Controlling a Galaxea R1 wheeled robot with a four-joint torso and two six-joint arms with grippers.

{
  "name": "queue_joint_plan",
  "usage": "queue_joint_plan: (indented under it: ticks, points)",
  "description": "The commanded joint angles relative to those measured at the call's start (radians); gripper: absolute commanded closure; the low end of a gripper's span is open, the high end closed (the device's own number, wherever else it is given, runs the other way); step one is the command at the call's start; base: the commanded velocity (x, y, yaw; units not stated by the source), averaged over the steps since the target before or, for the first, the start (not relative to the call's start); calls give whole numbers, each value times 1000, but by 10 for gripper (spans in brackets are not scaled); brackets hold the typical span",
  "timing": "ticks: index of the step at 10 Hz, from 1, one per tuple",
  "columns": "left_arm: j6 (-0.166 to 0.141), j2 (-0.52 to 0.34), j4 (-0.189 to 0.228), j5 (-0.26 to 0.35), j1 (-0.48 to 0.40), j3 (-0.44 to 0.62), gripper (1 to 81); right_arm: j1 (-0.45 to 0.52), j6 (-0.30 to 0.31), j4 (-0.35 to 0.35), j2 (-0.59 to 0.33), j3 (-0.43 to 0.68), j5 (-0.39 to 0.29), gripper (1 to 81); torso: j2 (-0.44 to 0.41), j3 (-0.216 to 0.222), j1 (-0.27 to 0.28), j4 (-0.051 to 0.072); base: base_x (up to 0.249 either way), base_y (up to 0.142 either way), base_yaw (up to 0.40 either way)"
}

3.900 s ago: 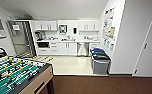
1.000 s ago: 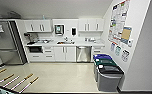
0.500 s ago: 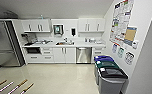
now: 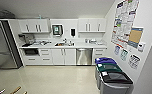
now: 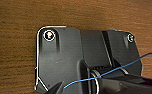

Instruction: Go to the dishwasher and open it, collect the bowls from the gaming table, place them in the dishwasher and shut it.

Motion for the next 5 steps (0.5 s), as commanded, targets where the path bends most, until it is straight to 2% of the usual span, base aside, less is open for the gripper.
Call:
queue_joint_plan:
  ticks: [1, 5]
  points:
    - [5, -10, 12, 50, -49, 3, 10, 49, -4, -10, -15, 8, -55, 10, 0, 0, 0, 0, 256, 0, 0]
    - [5, -9, 10, 50, -50, -9, 10, 49, -2, -10, -15, 8, -53, 10, 0, 0, 0, 0, 256, 0, 0]
